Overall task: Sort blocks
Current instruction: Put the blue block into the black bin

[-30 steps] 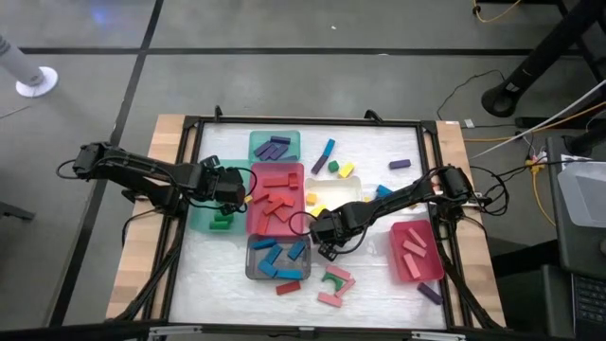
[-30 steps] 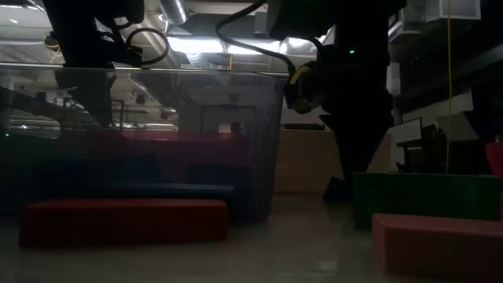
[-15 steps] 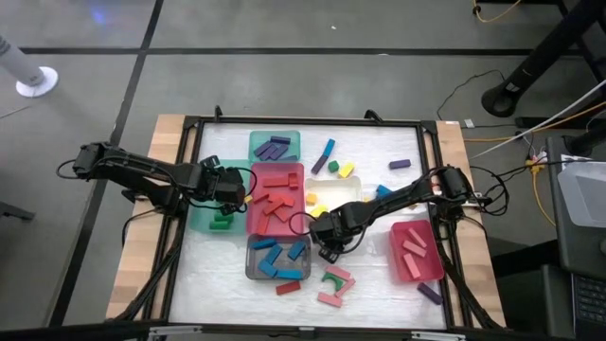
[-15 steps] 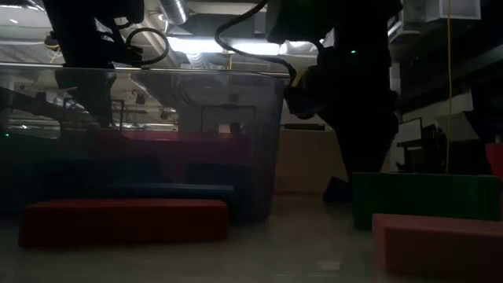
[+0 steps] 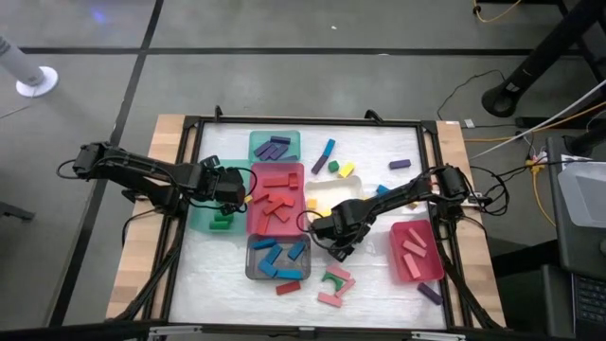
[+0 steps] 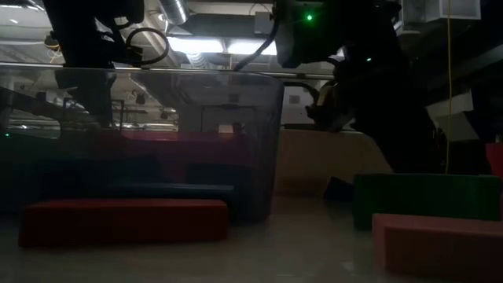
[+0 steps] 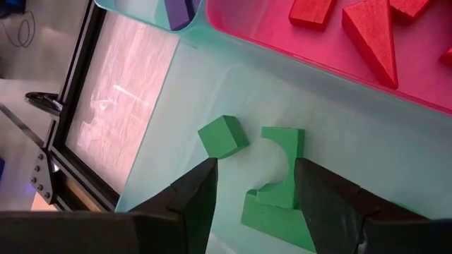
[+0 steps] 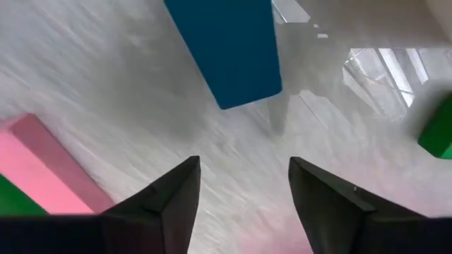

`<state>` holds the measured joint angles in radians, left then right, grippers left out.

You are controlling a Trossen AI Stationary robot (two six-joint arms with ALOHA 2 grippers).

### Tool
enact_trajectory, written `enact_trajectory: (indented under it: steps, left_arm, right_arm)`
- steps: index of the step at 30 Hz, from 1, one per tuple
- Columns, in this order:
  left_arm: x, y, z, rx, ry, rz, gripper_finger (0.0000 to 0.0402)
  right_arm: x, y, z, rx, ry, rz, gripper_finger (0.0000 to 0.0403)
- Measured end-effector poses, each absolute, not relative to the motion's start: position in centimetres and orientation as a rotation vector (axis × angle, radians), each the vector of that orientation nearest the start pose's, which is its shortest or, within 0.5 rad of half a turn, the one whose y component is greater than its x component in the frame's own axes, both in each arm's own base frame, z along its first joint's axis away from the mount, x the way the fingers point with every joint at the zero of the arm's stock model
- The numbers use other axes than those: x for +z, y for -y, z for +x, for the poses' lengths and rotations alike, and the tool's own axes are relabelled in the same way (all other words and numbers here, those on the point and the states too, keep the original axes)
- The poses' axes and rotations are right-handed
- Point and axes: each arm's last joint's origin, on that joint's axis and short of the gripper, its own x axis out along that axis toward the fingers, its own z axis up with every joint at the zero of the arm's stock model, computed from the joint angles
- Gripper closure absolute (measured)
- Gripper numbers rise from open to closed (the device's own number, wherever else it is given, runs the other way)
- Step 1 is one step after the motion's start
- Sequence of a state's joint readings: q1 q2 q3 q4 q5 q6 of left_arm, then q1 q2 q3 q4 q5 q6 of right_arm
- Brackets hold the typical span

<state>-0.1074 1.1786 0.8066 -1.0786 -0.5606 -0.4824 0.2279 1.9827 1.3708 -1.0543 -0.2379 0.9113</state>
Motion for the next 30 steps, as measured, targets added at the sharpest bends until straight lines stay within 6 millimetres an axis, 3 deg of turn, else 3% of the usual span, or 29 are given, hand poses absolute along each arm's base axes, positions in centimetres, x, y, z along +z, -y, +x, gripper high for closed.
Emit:
enact_trajectory:
  steps: [6, 16, 30]
  left_arm:
    - [22.3, 0.4, 18.1, 0.681, -1.237, 0.081, 0.0226]
    - [22.3, 0.4, 18.1, 0.681, -1.237, 0.081, 0.0226]
    - [22.3, 0.4, 18.1, 0.681, -1.237, 0.08, 0.0226]
  right_arm:
    - [15.9, -8.7, 34.6, -0.404, -1.668, 0.691, 0.0189]
    - [18.9, -8.7, 36.2, -0.436, -1.532, 0.587, 0.0189]
    - [16.6, -8.5, 36.2, -0.432, -1.463, 0.502, 0.0189]
